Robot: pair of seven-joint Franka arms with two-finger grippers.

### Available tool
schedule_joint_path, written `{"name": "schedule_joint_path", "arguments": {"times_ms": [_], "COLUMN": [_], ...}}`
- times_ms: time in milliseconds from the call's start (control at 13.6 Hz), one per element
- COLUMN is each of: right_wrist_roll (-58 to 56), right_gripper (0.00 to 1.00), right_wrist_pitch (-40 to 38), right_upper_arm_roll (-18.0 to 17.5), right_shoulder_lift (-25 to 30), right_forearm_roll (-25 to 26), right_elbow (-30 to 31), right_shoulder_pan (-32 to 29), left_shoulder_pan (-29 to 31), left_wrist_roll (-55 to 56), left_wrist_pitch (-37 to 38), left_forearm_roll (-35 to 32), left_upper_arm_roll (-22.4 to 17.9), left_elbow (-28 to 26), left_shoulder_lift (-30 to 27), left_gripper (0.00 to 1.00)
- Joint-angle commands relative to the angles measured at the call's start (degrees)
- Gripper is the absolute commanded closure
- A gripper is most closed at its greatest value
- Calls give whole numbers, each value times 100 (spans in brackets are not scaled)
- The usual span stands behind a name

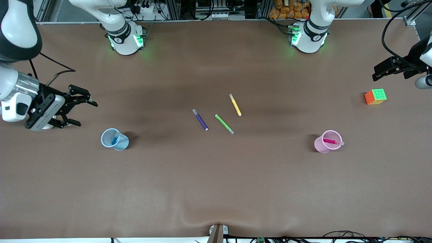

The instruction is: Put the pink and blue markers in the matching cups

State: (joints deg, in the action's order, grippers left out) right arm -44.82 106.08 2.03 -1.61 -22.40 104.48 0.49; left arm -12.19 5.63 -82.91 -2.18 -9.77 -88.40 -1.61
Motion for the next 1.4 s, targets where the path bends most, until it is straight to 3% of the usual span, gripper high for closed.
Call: {"name": "schedule_joint_path", "arguments": {"times_ms": [0, 514, 735, 882, 1322], "right_wrist_roll": [1051, 3381, 4059, 4296, 4667], "right_gripper": [0, 0, 0, 0, 0], "right_wrist_pitch": [-96, -1053, -1501, -1993, -2460], "right_upper_arm_roll": [16, 78, 104, 279, 289], "right_shoulder_lift": [258, 241, 241, 241, 241], "right_forearm_roll": [621, 1721, 1836, 1827, 1854], "right_elbow": [-84, -981, -1253, -1499, -1772], "right_shoulder_pan": [101, -119, -163, -111, -145], "left_shoulder_pan": [6, 15, -3, -3, 6], "left_wrist_roll": [-79, -88, -71, -79, -97], "left_wrist_pitch": [30, 118, -83, -111, -102], "left_forearm_roll": [113, 112, 113, 121, 148], "left_upper_arm_roll": [-16, -7, 19, 19, -16], "left_elbow": [-2, -72, -431, -415, -257], "left_shoulder_lift": [-67, -190, -409, -419, -287], "left_gripper": [0, 0, 0, 0, 0]}}
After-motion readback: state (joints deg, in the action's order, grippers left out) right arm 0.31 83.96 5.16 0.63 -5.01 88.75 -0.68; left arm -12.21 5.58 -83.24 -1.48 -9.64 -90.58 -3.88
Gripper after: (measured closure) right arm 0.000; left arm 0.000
